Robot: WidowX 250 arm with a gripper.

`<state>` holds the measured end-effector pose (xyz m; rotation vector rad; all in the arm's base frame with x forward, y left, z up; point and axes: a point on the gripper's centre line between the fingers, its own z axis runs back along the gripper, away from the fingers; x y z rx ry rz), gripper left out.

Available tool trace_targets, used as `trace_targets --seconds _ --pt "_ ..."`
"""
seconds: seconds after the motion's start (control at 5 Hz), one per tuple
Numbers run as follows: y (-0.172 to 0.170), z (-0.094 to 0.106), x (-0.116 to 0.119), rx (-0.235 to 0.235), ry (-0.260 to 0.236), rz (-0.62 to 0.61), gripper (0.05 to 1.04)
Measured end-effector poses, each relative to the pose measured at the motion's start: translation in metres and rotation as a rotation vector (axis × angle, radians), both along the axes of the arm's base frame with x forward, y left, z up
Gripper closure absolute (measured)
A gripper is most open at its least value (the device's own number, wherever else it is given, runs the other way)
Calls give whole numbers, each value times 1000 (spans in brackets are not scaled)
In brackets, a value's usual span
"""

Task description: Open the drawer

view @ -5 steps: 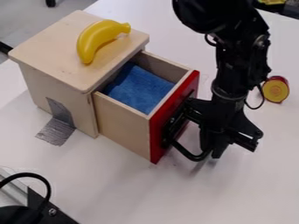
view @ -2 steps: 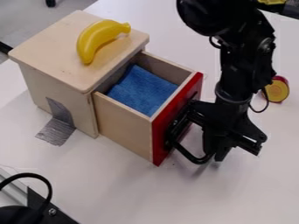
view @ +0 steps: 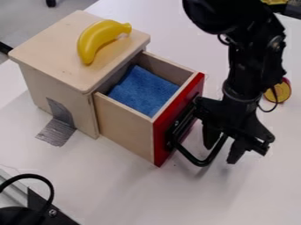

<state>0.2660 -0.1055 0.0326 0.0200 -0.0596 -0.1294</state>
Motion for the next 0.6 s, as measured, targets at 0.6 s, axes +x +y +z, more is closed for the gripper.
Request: trace_targets --seconds 0.6 --pt "-9 54 -1 -19 -85 35 86"
